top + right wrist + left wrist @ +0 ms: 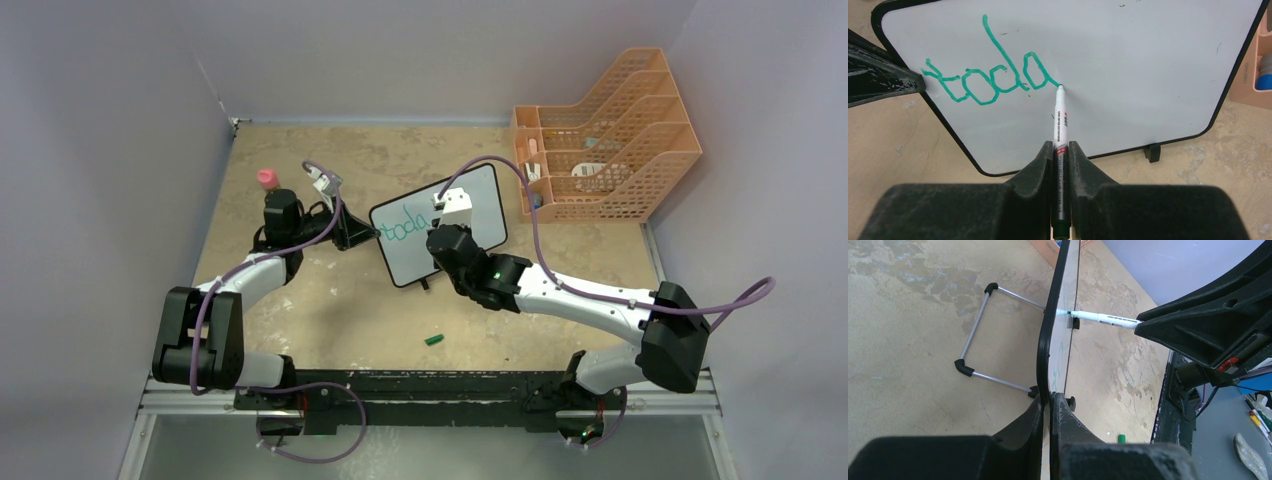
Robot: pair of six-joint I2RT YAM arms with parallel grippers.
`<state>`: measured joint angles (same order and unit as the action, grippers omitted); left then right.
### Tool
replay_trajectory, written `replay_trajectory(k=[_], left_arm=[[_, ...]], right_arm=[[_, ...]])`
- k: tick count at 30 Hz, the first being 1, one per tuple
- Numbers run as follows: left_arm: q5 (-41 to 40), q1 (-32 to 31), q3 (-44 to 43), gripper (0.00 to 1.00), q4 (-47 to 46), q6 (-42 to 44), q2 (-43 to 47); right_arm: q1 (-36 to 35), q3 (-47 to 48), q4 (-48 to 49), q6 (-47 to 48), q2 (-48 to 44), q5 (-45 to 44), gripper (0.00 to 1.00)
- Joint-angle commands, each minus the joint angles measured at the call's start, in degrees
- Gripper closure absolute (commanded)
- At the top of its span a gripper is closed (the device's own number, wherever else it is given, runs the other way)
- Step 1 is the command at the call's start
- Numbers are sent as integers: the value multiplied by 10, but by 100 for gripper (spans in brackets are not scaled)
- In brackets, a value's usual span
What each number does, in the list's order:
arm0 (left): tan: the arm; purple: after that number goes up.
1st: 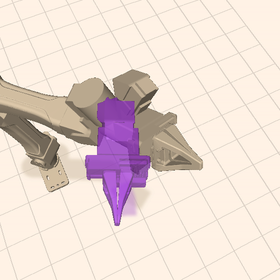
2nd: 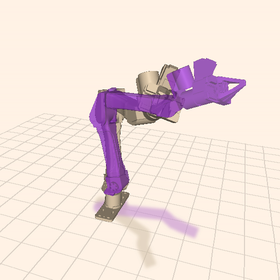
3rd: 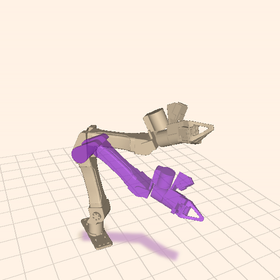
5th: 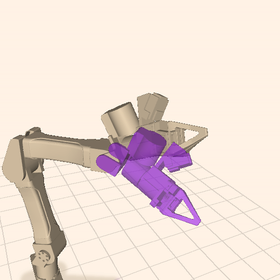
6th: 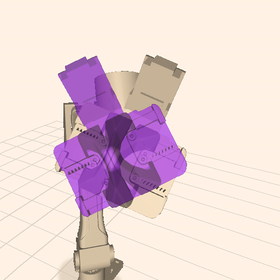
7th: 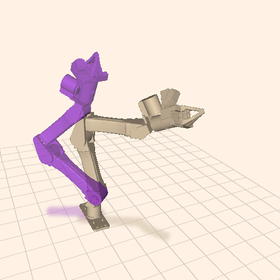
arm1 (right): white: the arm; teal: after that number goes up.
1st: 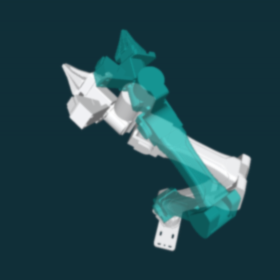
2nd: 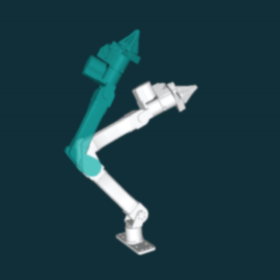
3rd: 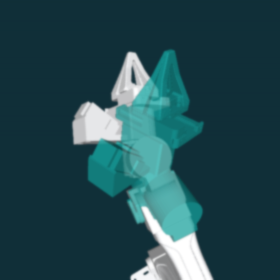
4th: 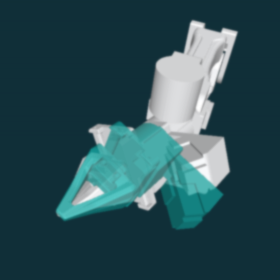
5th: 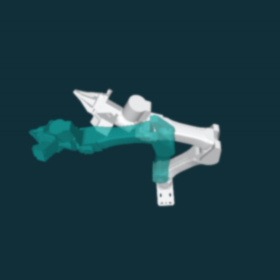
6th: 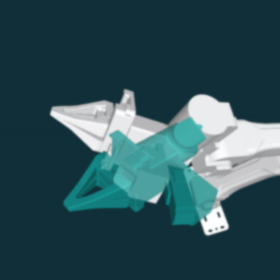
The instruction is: Write a sentence on the whiteboard
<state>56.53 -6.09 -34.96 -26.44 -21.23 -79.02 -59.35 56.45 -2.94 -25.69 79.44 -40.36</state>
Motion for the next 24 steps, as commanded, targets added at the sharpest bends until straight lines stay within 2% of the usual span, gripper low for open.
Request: replay_trajectory(k=[1, 10, 24], left_arm=[[7, -4, -16, 100, -5, 28, 17], [7, -4, -16, 100, -5, 28, 17], [7, -4, -15, 100, -5, 27, 16]], right_arm=[[4, -4, -1, -10, -14, -25, 100], [4, 2, -6, -11, -16, -34, 100], [7, 12, 26, 19, -47, 1, 100]])
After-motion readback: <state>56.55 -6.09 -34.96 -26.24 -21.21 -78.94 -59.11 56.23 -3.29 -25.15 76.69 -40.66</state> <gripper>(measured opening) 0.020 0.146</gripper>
